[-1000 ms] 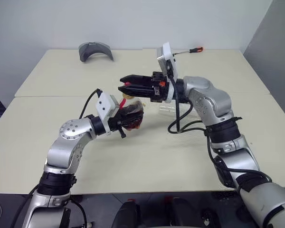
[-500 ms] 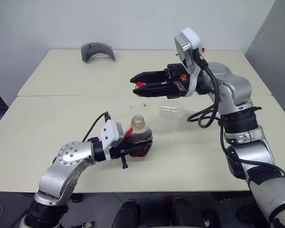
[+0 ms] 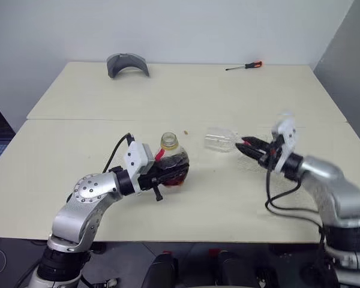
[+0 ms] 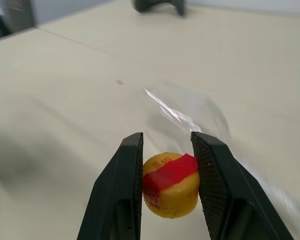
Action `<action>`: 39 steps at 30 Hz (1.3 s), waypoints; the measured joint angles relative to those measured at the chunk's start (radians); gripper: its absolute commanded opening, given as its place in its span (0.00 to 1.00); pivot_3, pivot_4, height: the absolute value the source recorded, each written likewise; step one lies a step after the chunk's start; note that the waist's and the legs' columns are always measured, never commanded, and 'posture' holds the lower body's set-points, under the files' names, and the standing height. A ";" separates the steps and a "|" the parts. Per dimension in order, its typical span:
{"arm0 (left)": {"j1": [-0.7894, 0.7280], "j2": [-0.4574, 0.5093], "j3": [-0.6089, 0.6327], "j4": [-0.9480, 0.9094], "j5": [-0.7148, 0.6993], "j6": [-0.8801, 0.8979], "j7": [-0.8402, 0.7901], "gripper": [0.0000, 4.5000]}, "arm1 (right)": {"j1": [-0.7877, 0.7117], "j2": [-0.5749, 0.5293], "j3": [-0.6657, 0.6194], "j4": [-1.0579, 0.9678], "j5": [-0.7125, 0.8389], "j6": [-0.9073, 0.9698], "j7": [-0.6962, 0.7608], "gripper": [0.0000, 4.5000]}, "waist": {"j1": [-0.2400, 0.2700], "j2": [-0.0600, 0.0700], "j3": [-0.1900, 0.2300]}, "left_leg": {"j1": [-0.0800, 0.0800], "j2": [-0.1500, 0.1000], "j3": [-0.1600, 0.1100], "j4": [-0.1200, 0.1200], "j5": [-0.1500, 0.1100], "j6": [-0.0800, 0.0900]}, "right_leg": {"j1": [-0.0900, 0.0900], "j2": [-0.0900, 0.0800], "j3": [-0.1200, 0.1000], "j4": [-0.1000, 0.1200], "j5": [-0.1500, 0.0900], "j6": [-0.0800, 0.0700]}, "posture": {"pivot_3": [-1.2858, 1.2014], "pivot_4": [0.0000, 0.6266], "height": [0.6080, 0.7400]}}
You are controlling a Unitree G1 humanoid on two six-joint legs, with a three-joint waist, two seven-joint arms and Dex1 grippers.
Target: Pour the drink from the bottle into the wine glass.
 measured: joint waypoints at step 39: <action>-0.003 -0.010 0.000 -0.001 -0.003 0.028 0.047 0.17 | 0.155 0.076 0.005 -0.270 0.060 0.168 -0.268 1.00 | -0.012 0.000 0.000 | 0.001 0.000 -0.001 0.000 0.000 0.000 | 0.001 0.001 -0.001 -0.001 0.000 0.000 | 0.52 0.24 1.00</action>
